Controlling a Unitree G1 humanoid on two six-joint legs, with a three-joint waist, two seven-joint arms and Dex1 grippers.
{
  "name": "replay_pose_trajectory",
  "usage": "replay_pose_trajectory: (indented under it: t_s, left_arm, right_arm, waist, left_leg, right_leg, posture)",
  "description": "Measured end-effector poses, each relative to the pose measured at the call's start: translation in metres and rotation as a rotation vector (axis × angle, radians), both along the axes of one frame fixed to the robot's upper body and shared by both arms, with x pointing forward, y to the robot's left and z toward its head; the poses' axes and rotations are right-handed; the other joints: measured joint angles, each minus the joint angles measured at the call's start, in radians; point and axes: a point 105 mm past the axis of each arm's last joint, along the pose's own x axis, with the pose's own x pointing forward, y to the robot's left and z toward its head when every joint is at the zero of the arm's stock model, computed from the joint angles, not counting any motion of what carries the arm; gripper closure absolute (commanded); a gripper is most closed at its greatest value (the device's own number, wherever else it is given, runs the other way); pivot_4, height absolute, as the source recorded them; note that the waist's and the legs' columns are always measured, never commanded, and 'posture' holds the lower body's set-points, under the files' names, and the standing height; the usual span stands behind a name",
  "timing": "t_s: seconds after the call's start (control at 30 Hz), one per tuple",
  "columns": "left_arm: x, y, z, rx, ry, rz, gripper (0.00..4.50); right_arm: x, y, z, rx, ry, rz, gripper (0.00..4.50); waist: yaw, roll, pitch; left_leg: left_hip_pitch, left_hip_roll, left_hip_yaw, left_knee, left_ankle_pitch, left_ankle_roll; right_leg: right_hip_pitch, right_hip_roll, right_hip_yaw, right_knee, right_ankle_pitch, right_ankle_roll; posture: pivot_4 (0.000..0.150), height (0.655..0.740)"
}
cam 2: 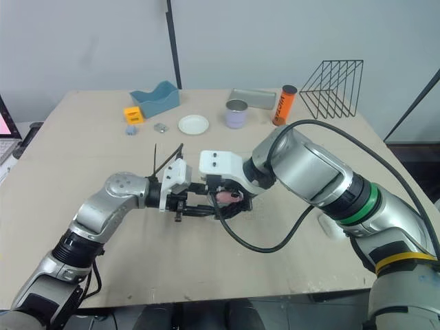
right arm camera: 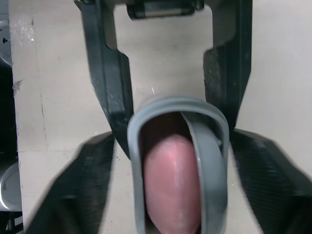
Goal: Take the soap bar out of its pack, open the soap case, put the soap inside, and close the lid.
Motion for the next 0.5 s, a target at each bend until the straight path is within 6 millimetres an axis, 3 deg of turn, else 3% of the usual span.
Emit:
replay_pose_trajectory:
  t_s: [0.23, 0.4, 0.5]
  left_arm:
    - [-0.001, 0.002, -0.004, -0.004, 0.004, 0.002, 2.62]
    - [-0.005, 0.016, -0.01, -0.064, -0.026, 0.039, 2.62]
    - [-0.009, 0.025, -0.012, -0.133, -0.053, 0.055, 2.62]
  right_arm:
    - [0.0, 0.0, 0.001, 0.001, -0.009, 0.011, 0.05]
    - [0.005, -0.025, 0.002, -0.013, -0.033, -0.058, 0.05]
    - [0.01, -0.039, 0.016, 0.027, -0.069, -0.121, 0.05]
  waist:
    - [0.0, 0.0, 0.0]
    - [0.0, 0.0, 0.0]
    - [0.0, 0.0, 0.0]
  left_leg:
    - [0.0, 0.0, 0.0, 0.0, 0.0, 0.0]
    - [0.0, 0.0, 0.0, 0.0, 0.0, 0.0]
    - [0.0, 0.001, 0.001, 0.0, 0.0, 0.0]
  right_leg:
    - [0.0, 0.0, 0.0, 0.0, 0.0, 0.0]
    - [0.0, -0.001, 0.0, 0.0, 0.0, -0.001]
    - [0.0, -0.001, 0.0, 0.0, 0.0, -0.001]
  posture:
    - [0.15, 0.7393]
    - [0.15, 0.7393]
    - [0.15, 0.7393]
